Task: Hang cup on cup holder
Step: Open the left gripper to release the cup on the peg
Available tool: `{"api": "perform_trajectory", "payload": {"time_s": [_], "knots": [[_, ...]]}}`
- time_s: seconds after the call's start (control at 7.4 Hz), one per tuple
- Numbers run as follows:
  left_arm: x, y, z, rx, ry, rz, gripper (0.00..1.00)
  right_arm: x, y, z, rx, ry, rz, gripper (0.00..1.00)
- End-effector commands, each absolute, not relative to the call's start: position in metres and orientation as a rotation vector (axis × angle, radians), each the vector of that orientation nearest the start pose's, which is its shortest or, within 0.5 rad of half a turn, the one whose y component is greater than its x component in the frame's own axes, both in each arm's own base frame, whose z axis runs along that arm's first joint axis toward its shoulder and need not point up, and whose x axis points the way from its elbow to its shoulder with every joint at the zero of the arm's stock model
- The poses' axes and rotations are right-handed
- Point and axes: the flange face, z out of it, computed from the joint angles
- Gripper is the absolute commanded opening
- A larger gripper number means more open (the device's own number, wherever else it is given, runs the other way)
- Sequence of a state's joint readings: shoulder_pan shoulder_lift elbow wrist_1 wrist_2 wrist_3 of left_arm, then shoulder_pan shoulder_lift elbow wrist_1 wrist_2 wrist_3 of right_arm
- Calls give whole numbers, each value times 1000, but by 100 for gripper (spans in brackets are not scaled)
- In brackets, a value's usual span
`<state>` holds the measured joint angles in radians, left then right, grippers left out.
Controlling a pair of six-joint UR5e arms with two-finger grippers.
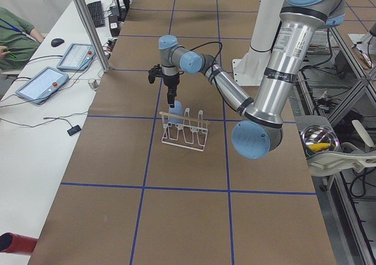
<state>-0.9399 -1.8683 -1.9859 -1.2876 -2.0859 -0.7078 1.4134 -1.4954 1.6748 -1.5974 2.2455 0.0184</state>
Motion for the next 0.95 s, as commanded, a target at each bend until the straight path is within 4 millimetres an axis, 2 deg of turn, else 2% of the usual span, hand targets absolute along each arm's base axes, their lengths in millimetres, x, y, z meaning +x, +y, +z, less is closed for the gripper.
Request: {"api": "perform_trajectory", "payload": {"time_s": [0.0, 0.14, 0.27, 0.41, 0.54, 0.68, 0.81], "knots": [[250, -493, 346, 35, 664, 43, 98, -13, -533, 577, 89, -685, -186, 100], [234, -500, 340, 54, 671, 17, 98, -13, -533, 578, 86, -687, -182, 100], [198, -509, 330, 89, 683, -40, 98, -13, -534, 577, 86, -684, -174, 100], [158, -519, 333, 100, 713, -42, 98, -13, -536, 579, 85, -676, -173, 100], [116, -531, 349, 152, 682, 63, 98, -13, -536, 579, 85, -669, -174, 100], [78, -541, 388, 143, 648, 96, 98, -14, -537, 575, 89, -674, -177, 100], [44, -550, 417, 146, 625, 122, 98, -14, -536, 575, 80, -694, -171, 100]]}}
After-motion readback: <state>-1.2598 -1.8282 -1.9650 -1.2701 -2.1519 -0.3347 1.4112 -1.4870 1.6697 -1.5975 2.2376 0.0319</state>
